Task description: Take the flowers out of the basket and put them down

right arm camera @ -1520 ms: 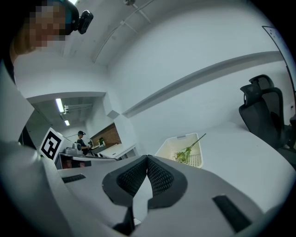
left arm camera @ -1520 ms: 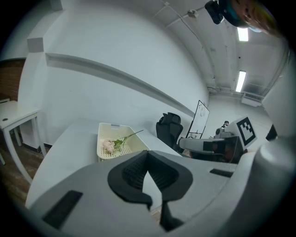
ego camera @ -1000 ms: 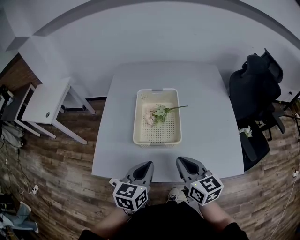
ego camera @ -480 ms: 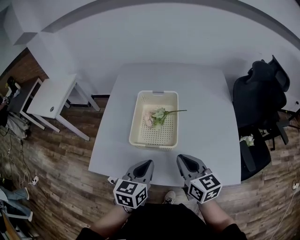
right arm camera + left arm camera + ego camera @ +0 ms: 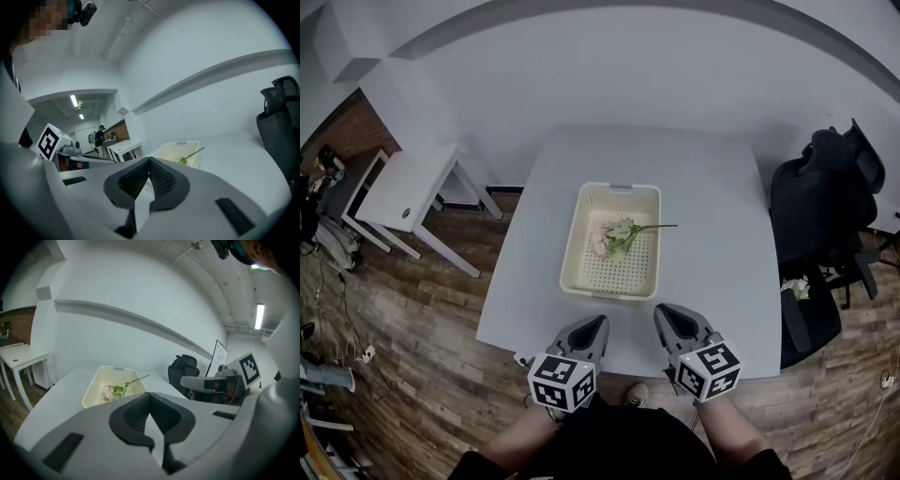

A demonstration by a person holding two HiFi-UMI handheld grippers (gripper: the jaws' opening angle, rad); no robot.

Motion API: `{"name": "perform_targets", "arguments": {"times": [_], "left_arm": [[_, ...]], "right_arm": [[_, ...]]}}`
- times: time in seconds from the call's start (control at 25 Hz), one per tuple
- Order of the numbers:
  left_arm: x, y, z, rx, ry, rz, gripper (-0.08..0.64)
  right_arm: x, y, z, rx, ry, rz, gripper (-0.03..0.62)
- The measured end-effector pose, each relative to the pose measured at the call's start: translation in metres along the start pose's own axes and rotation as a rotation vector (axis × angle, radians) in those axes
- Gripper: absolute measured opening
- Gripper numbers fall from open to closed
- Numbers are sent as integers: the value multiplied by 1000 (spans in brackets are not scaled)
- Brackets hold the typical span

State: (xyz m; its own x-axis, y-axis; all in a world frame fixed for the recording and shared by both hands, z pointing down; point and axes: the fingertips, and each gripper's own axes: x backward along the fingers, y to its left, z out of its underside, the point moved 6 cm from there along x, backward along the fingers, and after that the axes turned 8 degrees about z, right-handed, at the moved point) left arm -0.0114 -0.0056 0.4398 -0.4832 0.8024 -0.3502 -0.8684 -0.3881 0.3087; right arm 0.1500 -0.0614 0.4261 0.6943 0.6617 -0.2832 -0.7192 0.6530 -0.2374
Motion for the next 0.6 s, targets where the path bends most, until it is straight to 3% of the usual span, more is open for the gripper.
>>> {"name": "perform_targets", "arguments": {"times": [0.36,0.6], "left_arm": [[-13,48,-17,-17,37,78,6],[-26,83,-38,-44,49,142,6]], "right_arm": [[-44,5,-5,-10,25,85,23],[-80,13,-16,68,54,147,23]]}}
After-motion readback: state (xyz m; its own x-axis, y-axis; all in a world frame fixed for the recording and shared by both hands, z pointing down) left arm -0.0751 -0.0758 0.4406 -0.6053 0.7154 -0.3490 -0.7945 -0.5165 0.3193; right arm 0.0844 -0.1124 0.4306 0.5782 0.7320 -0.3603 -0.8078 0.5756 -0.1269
